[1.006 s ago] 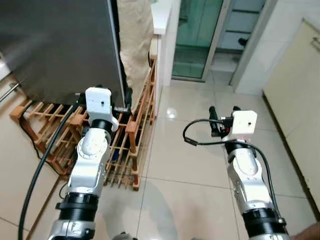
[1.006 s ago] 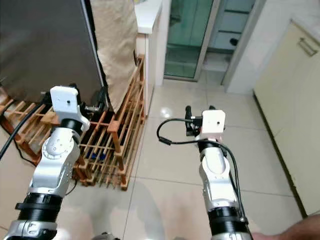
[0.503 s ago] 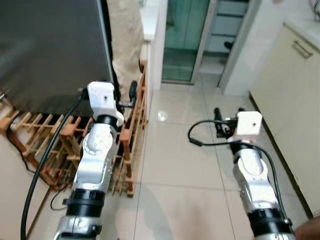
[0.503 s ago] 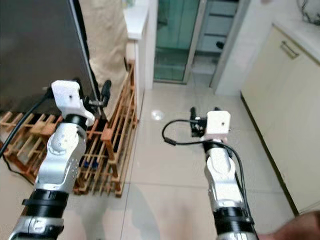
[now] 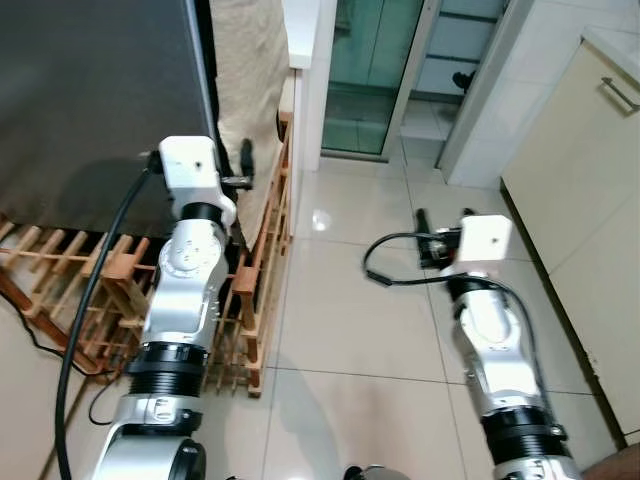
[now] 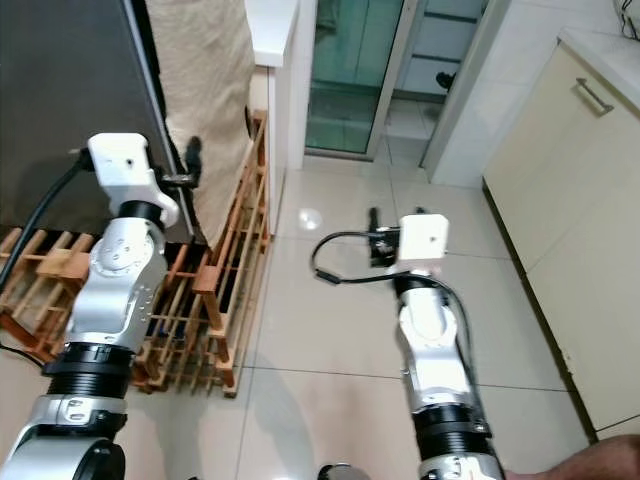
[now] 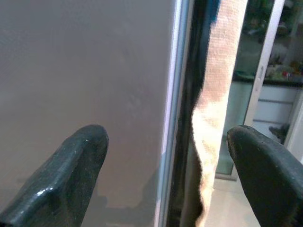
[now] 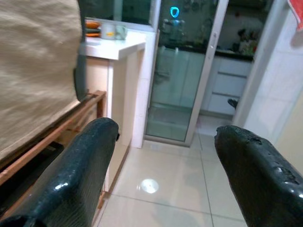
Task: Restocking fridge
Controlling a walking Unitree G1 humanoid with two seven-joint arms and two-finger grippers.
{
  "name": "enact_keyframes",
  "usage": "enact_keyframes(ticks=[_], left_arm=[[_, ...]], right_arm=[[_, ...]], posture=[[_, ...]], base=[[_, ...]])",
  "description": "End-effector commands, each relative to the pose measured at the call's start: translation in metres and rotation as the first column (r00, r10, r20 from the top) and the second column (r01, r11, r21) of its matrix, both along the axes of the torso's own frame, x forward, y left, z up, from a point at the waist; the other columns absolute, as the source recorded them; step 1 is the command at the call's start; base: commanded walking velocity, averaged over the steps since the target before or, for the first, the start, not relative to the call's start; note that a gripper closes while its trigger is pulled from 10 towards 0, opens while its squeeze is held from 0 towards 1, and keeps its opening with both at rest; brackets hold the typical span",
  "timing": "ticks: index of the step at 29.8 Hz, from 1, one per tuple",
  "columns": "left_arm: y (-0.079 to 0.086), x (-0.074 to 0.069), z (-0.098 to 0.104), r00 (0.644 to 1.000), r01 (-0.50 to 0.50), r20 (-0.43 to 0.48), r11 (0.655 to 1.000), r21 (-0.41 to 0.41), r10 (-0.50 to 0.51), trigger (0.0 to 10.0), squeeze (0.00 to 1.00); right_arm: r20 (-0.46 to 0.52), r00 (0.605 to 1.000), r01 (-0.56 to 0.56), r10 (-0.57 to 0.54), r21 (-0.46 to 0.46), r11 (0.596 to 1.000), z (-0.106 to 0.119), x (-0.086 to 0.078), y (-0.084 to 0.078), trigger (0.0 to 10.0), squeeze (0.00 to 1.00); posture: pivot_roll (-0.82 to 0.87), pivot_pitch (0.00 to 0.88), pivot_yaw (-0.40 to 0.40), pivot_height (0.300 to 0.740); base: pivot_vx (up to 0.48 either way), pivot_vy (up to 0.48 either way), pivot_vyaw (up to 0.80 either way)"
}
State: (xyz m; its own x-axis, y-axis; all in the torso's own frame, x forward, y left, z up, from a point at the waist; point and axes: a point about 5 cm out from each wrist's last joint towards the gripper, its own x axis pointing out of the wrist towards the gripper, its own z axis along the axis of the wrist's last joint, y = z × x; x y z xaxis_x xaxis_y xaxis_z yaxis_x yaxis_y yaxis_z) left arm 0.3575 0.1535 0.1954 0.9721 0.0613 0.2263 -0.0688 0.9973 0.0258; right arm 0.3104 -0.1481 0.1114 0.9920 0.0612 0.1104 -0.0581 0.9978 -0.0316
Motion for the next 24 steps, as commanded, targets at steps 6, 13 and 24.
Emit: enact_keyframes(ticks=[6, 13, 24], left_arm=[[-0.037, 0.024, 0.024, 0.997, 0.080, 0.013, 0.997, -0.015, -0.080, 10.0, 0.00], [-0.042, 0.039, 0.015, 0.994, 0.076, -0.074, 0.997, -0.001, -0.076, 10.0, 0.00], [0.029, -0.042, -0.026, 0.994, 0.107, -0.018, 0.992, -0.063, -0.108, 10.0, 0.00]], right_arm=[[-0.021, 1.000, 0.014, -0.013, 0.009, 1.000, -0.003, 0.000, -0.005, 10.0, 0.00], [-0.036, 0.998, 0.047, -0.046, 0.035, 0.998, -0.008, -0.004, -0.005, 10.0, 0.00], [0.026, 1.000, -0.015, 0.016, -0.044, 0.999, 0.005, -0.048, -0.008, 10.0, 0.00]], posture=[[-0.10, 0.000, -0.027, 0.740], [-0.12, 0.000, 0.009, 0.740], [-0.13, 0.000, 0.041, 0.740]], base=[[0.000, 0.000, 0.00], [0.000, 0.000, 0.00], [0.000, 0.000, 0.00]])
